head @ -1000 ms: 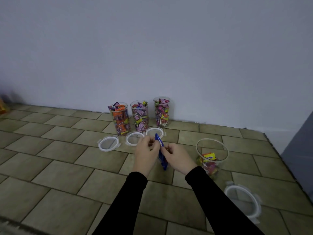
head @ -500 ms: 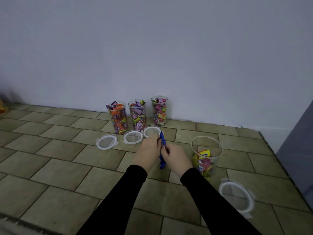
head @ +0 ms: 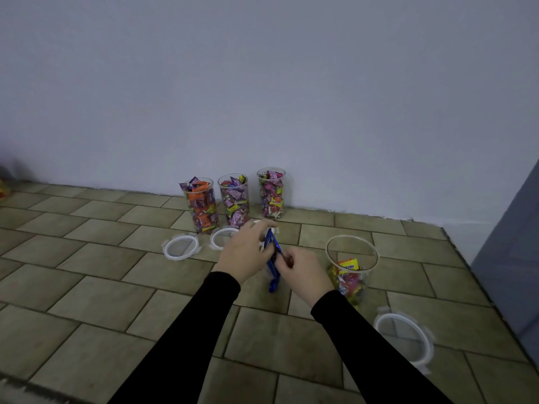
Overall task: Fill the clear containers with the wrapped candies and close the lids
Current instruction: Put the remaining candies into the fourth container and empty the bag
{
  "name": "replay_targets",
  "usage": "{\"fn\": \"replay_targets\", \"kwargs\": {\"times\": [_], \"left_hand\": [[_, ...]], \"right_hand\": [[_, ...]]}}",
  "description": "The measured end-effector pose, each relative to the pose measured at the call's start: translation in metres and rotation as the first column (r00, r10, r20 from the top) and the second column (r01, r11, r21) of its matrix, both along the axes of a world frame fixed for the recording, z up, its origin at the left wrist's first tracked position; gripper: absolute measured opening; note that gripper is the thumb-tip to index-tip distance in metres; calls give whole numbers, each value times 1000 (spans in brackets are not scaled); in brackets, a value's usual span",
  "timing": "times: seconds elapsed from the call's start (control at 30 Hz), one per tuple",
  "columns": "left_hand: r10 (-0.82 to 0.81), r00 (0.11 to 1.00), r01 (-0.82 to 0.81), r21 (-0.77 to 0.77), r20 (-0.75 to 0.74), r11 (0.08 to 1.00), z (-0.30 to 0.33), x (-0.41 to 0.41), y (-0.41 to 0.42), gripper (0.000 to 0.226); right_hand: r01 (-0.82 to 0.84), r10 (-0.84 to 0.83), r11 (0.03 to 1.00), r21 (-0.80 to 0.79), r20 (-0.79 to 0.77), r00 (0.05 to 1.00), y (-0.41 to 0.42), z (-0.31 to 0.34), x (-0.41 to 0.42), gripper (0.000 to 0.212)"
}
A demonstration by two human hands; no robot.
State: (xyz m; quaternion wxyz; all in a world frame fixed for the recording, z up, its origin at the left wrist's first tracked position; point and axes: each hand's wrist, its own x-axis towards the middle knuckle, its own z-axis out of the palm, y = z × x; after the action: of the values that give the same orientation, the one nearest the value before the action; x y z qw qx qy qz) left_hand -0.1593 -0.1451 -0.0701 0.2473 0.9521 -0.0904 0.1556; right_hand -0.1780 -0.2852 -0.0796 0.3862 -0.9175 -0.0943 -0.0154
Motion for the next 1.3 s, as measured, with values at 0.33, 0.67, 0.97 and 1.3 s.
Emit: {"fn": "replay_targets", "kwargs": {"times": [0.33,0.67,0.97,1.3], "left_hand": [[-8,1000,8,-224,0,975,-7,1,8,13],[65,783,-305,-291,-619,907,-67,3,4,25],[-104,778,-458,-672,-620,581,-68,-2,-5,56],[-169,913,-314,-904,-372,292,-29,8,-30,47]], "right_hand": [[67,-69,995,-67,-14,998,4,16,8,9],[-30,23,985,-171,-39,999,10,27,23,65],[-30,29,997,77,7,1000,14,42,25,44],[-14,-32,983,185,245,969,-25,85,36,17]]}}
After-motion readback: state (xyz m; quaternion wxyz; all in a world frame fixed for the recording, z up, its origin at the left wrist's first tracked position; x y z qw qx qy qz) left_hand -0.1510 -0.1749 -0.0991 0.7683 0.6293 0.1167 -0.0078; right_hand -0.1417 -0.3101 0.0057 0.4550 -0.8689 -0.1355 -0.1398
